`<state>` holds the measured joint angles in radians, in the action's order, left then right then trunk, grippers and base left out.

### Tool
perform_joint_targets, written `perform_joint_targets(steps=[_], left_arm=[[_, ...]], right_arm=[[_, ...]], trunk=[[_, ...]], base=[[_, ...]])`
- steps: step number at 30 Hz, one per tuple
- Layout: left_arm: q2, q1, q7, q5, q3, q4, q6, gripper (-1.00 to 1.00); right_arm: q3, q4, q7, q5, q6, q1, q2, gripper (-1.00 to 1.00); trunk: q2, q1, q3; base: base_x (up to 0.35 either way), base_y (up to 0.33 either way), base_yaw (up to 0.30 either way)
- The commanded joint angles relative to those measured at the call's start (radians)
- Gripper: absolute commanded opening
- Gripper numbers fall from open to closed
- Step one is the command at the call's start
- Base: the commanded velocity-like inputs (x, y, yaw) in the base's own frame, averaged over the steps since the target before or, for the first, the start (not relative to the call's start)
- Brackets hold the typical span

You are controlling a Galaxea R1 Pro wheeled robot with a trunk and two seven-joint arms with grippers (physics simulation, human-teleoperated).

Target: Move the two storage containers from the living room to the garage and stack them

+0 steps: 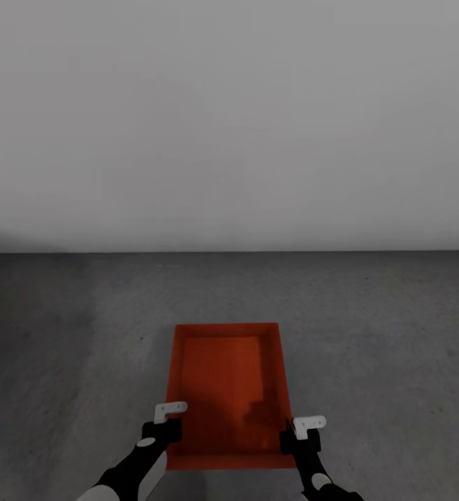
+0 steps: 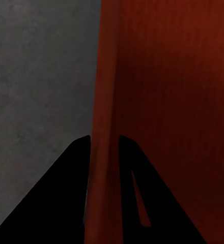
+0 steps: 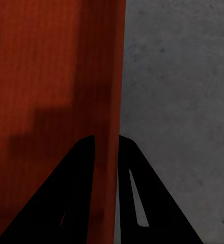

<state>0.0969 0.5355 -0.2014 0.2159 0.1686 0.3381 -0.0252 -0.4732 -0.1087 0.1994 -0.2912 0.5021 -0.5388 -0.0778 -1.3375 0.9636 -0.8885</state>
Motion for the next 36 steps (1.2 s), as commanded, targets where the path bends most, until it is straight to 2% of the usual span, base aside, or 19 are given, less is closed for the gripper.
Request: perform_joint_targets(steps=[1, 13, 21, 30, 36], left_arm=[[0.0, 0.0, -0.026, 0.011, 0.002, -0.036, -0.002, -1.0], [0.0, 0.0, -0.026, 0.011, 0.002, -0.036, -0.002, -1.0], [0.0, 0.0, -0.026, 0.011, 0.002, -0.036, -0.002, -1.0], [0.0, 0.0, -0.026, 0.011, 0.002, -0.036, -0.002, -1.0], [0.0, 0.0, -0.026, 0.011, 0.002, -0.036, -0.002, -1.0]], right_arm=[[0.038, -0.016, 0.05, -0.014, 0.009, -0.001, 0.0, -1.0], [0.038, -0.016, 0.049, -0.014, 0.009, -0.001, 0.0, -1.0], [0.038, -0.016, 0.049, -0.014, 0.009, -0.001, 0.0, -1.0], [0.038, -0.016, 0.049, -0.014, 0.009, -0.001, 0.0, -1.0], [0.038, -0.016, 0.049, -0.014, 0.009, -0.001, 0.001, -1.0]], trunk=[[-0.008, 0.004, -0.004], [-0.015, 0.008, -0.007], [-0.071, 0.038, -0.032], [-0.071, 0.038, -0.032], [-0.106, 0.058, -0.048]], base=[[0.0, 0.0, 0.0], [0.0, 0.0, 0.0], [0.0, 0.0, 0.0], [0.0, 0.0, 0.0], [0.0, 0.0, 0.0]])
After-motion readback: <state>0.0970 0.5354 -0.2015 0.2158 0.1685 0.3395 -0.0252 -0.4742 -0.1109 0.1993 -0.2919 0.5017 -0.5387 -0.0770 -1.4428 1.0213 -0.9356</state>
